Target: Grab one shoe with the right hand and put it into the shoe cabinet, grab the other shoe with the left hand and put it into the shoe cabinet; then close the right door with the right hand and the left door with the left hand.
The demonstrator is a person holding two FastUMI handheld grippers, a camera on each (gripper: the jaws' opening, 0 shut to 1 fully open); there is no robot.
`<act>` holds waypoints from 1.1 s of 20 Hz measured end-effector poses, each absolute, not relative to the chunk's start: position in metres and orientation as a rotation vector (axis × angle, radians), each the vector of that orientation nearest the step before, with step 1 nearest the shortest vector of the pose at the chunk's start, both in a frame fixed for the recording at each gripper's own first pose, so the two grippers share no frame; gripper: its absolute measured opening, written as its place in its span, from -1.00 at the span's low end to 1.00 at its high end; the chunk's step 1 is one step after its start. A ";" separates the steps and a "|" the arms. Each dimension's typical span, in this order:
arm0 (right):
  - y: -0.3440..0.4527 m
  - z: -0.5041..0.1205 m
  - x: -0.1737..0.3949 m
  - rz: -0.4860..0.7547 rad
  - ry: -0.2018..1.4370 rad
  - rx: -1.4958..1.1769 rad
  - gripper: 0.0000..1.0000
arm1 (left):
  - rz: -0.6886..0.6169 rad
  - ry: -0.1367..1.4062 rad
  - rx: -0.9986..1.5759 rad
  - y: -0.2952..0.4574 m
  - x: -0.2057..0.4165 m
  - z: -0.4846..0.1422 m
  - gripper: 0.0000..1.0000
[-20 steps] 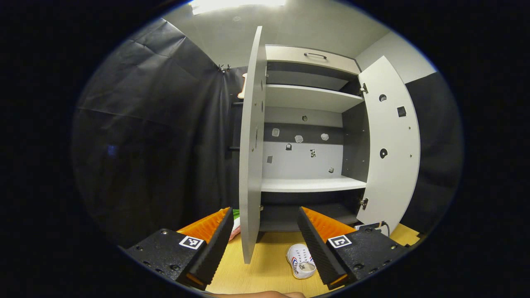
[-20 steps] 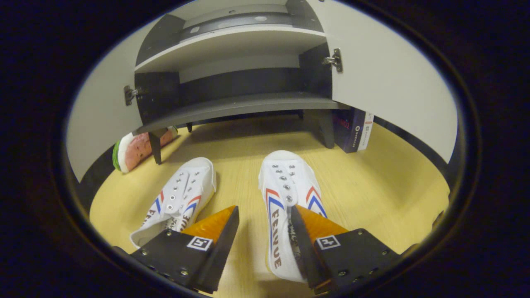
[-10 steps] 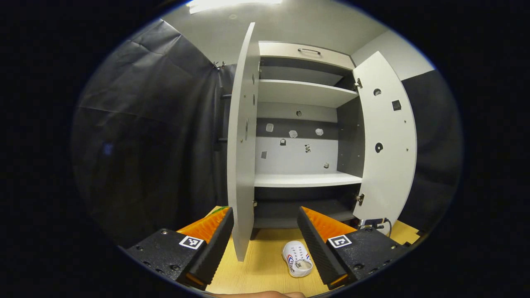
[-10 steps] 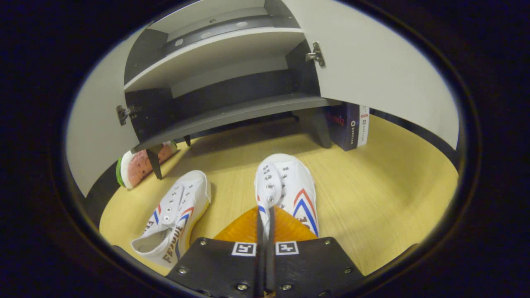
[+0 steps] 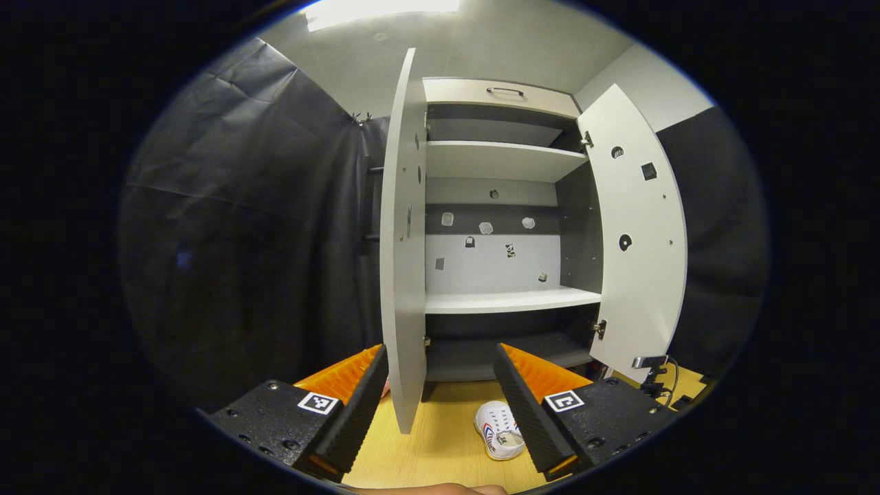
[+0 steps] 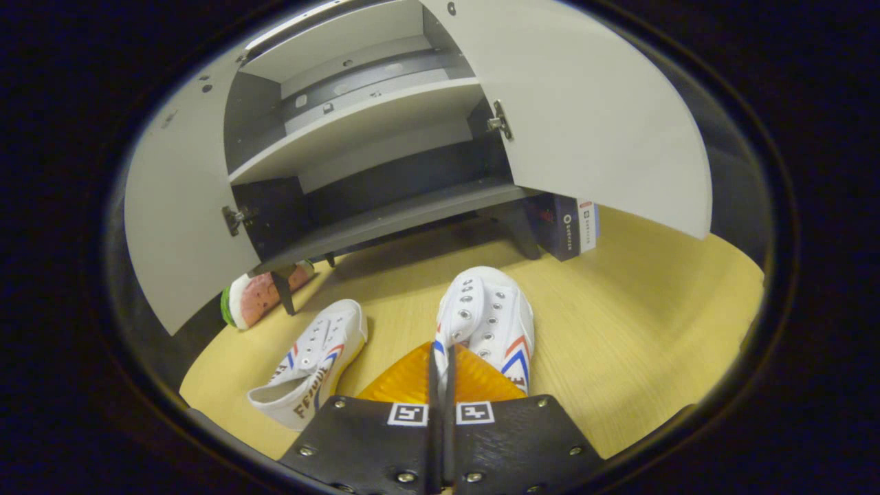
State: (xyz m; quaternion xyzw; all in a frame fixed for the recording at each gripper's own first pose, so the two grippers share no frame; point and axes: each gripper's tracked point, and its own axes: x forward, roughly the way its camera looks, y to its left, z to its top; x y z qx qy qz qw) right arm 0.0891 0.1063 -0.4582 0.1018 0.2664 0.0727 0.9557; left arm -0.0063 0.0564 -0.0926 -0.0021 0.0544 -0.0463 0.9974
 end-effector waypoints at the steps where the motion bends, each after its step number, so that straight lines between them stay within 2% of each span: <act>1: 0.109 -0.446 0.085 0.164 0.520 0.211 -0.99 | -0.096 0.121 -0.011 0.055 -0.006 -0.097 0.87; 6: 0.119 -0.375 0.078 0.227 0.427 0.188 -0.99 | -0.104 0.132 -0.014 0.054 0.000 -0.110 0.87; 14: 0.129 -0.226 0.073 0.297 0.256 0.150 -0.99 | -0.138 0.149 0.002 0.044 0.003 -0.128 0.87; 22: 0.143 -0.102 0.146 0.312 0.162 0.029 -0.99 | -0.164 0.168 -0.044 0.031 0.018 -0.146 0.87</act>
